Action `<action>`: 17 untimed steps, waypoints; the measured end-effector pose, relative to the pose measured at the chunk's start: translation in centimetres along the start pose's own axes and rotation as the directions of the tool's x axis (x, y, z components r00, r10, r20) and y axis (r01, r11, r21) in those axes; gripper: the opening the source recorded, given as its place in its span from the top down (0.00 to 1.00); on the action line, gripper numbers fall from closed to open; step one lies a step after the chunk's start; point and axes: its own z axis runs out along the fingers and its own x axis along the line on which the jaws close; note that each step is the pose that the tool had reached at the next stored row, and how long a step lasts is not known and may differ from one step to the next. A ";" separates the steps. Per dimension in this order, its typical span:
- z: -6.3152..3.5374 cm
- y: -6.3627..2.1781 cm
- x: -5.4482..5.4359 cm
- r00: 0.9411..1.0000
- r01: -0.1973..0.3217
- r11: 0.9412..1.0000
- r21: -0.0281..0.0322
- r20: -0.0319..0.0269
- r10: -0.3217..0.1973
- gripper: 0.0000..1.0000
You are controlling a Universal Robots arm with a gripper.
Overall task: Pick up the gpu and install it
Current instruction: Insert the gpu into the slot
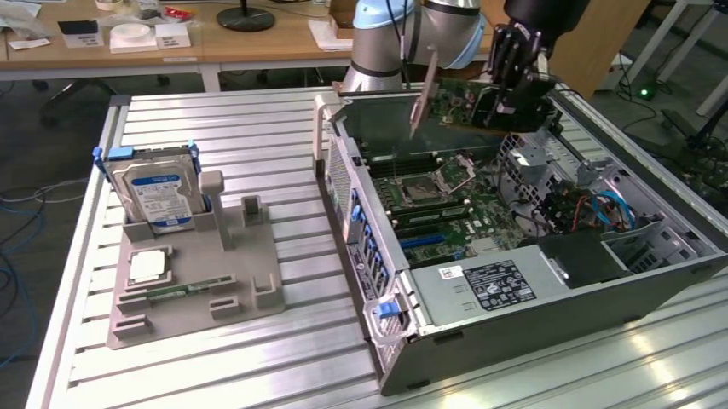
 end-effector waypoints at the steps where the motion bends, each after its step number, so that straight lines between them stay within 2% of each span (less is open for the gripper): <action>1: 0.00 -0.01 0.0 1.000 0.015 1.000 0.000 0.000 -0.015 0.72; 5: 0.01 -0.02 0.0 0.998 0.066 0.998 -0.001 -0.002 -0.066 0.72; 17: 0.03 -0.02 0.0 0.995 0.095 0.995 -0.001 -0.002 -0.095 0.72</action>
